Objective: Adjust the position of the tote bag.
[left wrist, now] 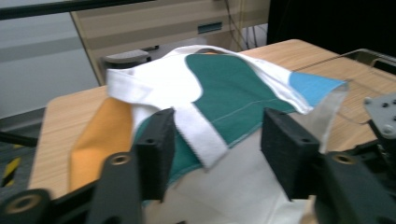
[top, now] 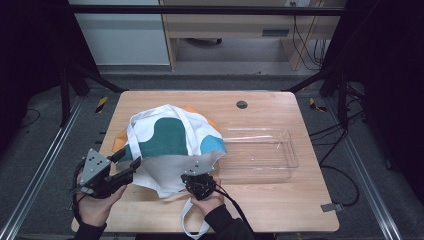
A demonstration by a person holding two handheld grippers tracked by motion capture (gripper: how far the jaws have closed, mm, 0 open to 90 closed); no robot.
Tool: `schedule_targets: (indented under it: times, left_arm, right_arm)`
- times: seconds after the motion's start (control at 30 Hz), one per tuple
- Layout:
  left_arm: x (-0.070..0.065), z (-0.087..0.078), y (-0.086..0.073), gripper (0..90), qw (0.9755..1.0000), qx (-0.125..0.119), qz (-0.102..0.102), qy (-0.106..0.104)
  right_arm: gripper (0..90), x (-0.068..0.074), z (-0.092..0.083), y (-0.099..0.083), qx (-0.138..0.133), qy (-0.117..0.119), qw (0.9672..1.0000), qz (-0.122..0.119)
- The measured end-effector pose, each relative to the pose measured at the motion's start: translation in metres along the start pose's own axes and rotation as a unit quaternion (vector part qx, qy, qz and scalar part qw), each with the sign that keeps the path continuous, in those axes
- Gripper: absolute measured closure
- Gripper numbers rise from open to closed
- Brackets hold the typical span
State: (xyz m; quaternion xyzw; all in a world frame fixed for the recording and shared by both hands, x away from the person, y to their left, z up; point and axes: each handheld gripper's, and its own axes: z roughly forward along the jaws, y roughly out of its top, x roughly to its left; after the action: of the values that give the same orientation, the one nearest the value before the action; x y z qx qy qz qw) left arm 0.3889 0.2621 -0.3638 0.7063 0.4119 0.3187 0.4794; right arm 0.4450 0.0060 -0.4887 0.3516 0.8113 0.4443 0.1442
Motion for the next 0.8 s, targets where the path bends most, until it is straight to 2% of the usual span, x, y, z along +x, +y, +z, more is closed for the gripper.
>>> schedule_targets:
  times: [0.03,0.07,0.13,0.17,0.27,0.33,0.47,0.57,0.7,0.77,0.8]
  left_arm:
    - [-0.006,-0.001,-0.001,50.9,1.0000,-0.004,-0.003,-0.005]
    - [-0.006,-0.001,-0.001,54.6,1.0000,-0.004,-0.003,-0.005]
    - [-0.012,-0.001,-0.003,57.0,1.0000,-0.002,-0.002,-0.009]
    - [-0.017,0.000,-0.007,62.4,1.0000,0.002,-0.001,-0.009]
    - [-0.021,0.002,-0.013,66.6,0.9999,0.012,0.001,-0.012]
    - [-0.025,0.007,-0.019,73.9,0.9997,0.022,0.001,-0.012]
    - [-0.029,0.021,-0.025,79.1,0.9989,0.042,-0.001,-0.019]
    - [-0.031,0.031,-0.026,81.0,0.9987,0.046,0.003,-0.020]
    - [-0.033,0.045,-0.025,84.4,0.9988,0.045,-0.005,-0.019]
    - [-0.034,0.051,-0.023,84.4,0.9988,0.046,-0.001,-0.017]
    - [-0.036,0.057,-0.023,84.4,0.9988,0.046,-0.007,-0.016]
  right_arm:
    - [90.0,-0.001,-0.002,0.001,-0.003,0.000,1.0000,0.000]
    - [90.0,-0.001,-0.002,0.001,-0.003,0.000,1.0000,0.000]
    - [90.0,-0.004,-0.008,0.001,-0.007,-0.003,1.0000,0.001]
    - [90.0,-0.007,-0.011,0.001,-0.008,-0.005,0.9999,0.004]
    - [90.0,-0.010,-0.013,0.000,-0.008,-0.009,0.9999,0.002]
    - [90.0,-0.013,-0.016,-0.002,-0.006,-0.012,0.9999,0.004]
    - [90.0,-0.014,-0.014,-0.007,-0.001,-0.017,0.9998,0.002]
    - [90.0,-0.013,-0.012,-0.008,0.004,-0.018,0.9998,0.003]
    - [90.0,-0.012,-0.005,-0.011,0.010,-0.020,0.9997,-0.001]
    - [90.0,-0.010,-0.001,-0.012,0.014,-0.019,0.9997,0.000]
    - [90.0,-0.009,0.002,-0.014,0.018,-0.020,0.9996,0.000]
